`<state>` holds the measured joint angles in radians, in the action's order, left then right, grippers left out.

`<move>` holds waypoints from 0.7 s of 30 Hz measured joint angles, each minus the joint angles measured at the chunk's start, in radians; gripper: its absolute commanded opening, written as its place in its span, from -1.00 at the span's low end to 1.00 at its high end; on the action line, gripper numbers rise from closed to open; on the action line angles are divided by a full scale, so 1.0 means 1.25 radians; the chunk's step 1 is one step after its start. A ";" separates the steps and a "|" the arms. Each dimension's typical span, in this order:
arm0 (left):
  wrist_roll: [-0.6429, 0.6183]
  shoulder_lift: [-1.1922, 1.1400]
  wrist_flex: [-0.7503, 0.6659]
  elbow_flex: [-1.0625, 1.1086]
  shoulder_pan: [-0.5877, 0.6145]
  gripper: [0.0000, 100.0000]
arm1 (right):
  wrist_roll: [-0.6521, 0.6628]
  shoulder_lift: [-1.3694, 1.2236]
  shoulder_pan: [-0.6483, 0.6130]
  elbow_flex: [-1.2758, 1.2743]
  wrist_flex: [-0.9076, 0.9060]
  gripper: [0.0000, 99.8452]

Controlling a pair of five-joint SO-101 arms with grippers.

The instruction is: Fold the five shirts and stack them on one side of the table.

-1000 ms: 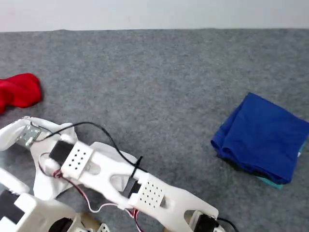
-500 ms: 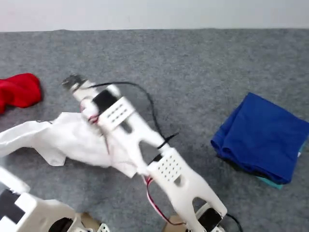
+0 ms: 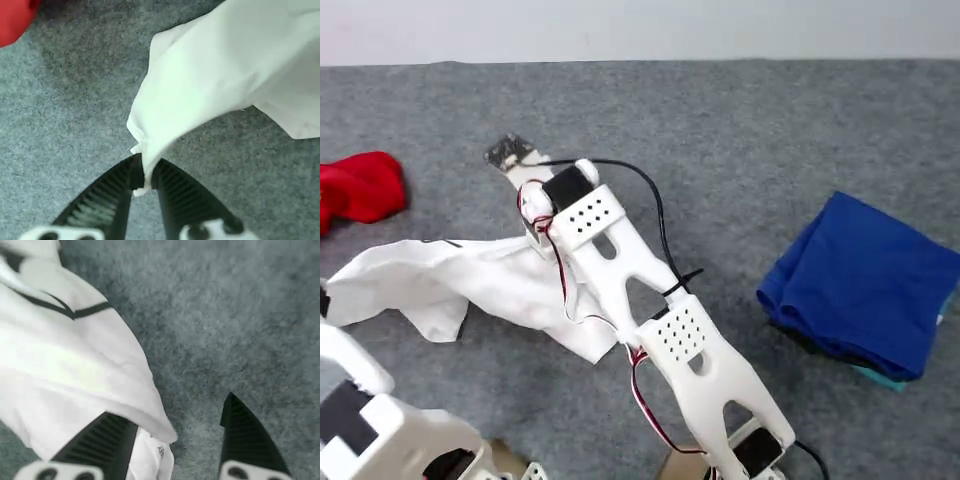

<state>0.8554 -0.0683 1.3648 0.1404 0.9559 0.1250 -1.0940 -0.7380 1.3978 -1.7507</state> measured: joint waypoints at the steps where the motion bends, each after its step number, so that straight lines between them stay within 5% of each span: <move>1: 0.000 0.000 0.000 0.000 0.000 -0.99 | 0.000 0.015 0.000 0.000 0.000 -0.54; 17: -0.001 0.000 0.000 0.000 0.000 -0.99 | 0.006 -0.041 -0.061 0.001 0.007 -0.56; 21: -0.001 0.000 0.000 0.000 0.000 -0.99 | 0.006 -0.061 -0.016 0.001 0.025 -0.79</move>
<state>0.8539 -0.0683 1.3648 0.1404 0.9559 0.1327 -1.1707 -0.7580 1.3993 -1.7200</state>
